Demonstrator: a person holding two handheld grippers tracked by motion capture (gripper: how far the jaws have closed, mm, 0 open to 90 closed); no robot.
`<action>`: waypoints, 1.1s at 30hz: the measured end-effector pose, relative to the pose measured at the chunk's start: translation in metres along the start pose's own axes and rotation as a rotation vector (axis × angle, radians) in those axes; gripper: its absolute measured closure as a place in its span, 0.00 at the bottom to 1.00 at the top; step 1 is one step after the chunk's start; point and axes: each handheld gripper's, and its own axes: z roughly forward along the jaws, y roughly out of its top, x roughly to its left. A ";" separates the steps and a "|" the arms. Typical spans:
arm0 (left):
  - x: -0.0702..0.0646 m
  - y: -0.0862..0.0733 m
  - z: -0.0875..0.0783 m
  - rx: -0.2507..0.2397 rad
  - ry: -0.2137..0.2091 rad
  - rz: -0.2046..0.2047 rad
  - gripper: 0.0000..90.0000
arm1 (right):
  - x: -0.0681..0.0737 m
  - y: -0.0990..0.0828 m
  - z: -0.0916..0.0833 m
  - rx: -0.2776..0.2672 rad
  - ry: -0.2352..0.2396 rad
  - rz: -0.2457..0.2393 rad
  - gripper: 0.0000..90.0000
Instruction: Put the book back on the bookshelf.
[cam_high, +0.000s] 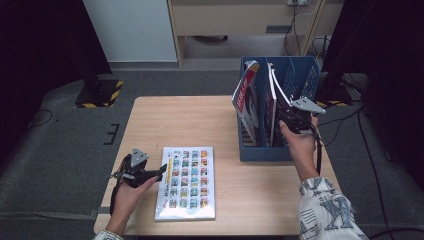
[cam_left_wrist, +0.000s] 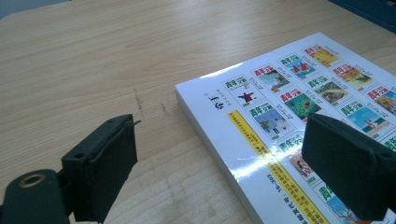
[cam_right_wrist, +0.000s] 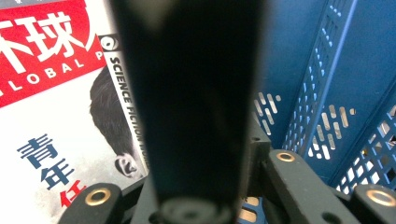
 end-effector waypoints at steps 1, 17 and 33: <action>0.000 0.000 0.000 0.000 0.000 0.000 0.11 | 0.000 0.000 0.000 0.001 -0.001 0.000 0.83; -0.001 0.000 0.001 0.003 -0.003 0.005 0.11 | -0.002 -0.005 -0.008 -0.016 0.008 0.038 0.70; -0.002 0.001 0.001 0.004 -0.002 0.007 0.11 | -0.002 -0.010 -0.020 -0.027 0.008 0.053 0.55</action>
